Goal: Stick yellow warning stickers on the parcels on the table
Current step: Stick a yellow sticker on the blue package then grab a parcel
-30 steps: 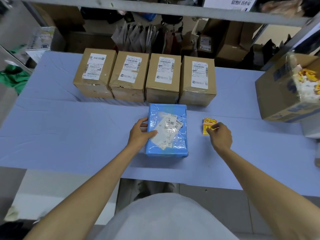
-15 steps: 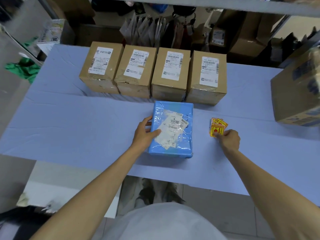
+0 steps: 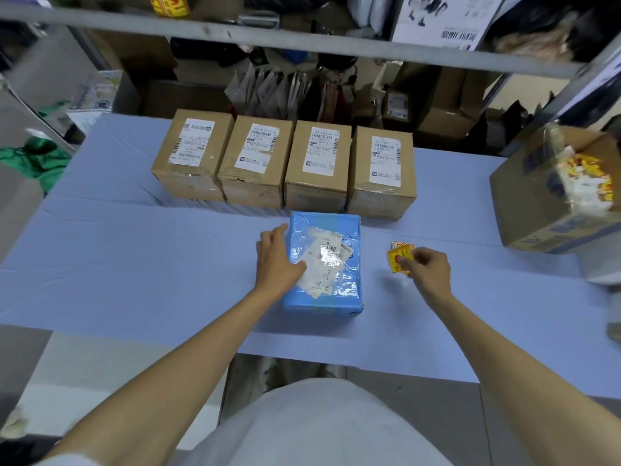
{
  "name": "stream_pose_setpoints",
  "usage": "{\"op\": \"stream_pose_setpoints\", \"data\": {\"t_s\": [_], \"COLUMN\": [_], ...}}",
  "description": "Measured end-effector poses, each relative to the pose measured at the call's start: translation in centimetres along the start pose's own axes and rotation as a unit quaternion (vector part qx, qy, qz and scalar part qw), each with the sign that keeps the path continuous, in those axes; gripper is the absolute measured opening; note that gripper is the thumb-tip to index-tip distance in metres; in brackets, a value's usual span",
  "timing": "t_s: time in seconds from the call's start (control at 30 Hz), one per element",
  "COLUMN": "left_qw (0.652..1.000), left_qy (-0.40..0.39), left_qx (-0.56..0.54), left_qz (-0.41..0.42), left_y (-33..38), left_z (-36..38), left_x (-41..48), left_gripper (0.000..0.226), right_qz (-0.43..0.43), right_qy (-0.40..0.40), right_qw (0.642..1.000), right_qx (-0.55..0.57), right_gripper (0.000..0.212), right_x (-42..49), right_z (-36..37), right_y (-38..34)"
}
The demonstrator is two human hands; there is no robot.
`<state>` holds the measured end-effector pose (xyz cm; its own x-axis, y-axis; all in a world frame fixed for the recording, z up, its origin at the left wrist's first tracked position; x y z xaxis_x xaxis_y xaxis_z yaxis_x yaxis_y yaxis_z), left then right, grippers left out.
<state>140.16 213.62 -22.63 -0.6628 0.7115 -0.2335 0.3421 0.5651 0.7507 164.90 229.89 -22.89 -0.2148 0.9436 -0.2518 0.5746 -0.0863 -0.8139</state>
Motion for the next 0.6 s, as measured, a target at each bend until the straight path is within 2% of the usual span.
{"op": "stream_pose_setpoints", "data": {"t_s": [0.1,0.2,0.27,0.37,0.6], "left_qw": [0.992,0.982,0.979,0.982,0.983], "left_qy": [-0.057,-0.145,-0.165,-0.133,-0.077], "left_qx": [-0.007,-0.042,-0.062,-0.087,-0.16], "left_qz": [0.109,0.113,0.107,0.105,0.039], "left_y": [3.8,6.4,7.2,6.9,5.5], "left_z": [0.2,1.2,1.4,0.8,0.3], "left_x": [0.3,0.3,0.3,0.7,1.3], "left_gripper": [0.051,0.046,0.033,0.012,0.005], "right_qz": [-0.038,-0.095,-0.118,-0.106,-0.058], "right_qy": [-0.07,-0.14,-0.174,-0.187,-0.204], "right_qw": [0.995,0.984,0.977,0.975,0.973], "right_qx": [0.054,0.06,0.046,0.053,0.093], "right_gripper": [0.009,0.012,0.017,0.021,0.008], "right_x": [-0.7,-1.6,-2.2,-2.2,-2.2], "right_z": [2.7,5.2,6.2,6.7,7.7], "right_y": [-3.6,-6.5,-7.5,-8.1,-8.6]}}
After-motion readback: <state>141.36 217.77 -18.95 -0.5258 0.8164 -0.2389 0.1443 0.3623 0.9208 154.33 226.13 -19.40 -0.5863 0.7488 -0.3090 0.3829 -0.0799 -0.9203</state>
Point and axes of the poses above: each hand's wrist, its own x-axis towards the middle knuckle, its own z-axis out of the palm, y = z × x, the point moved 3 cm from there along x, towards the middle knuckle, and after that the axes turned 2 degrees about -z, right-handed, at the moved point
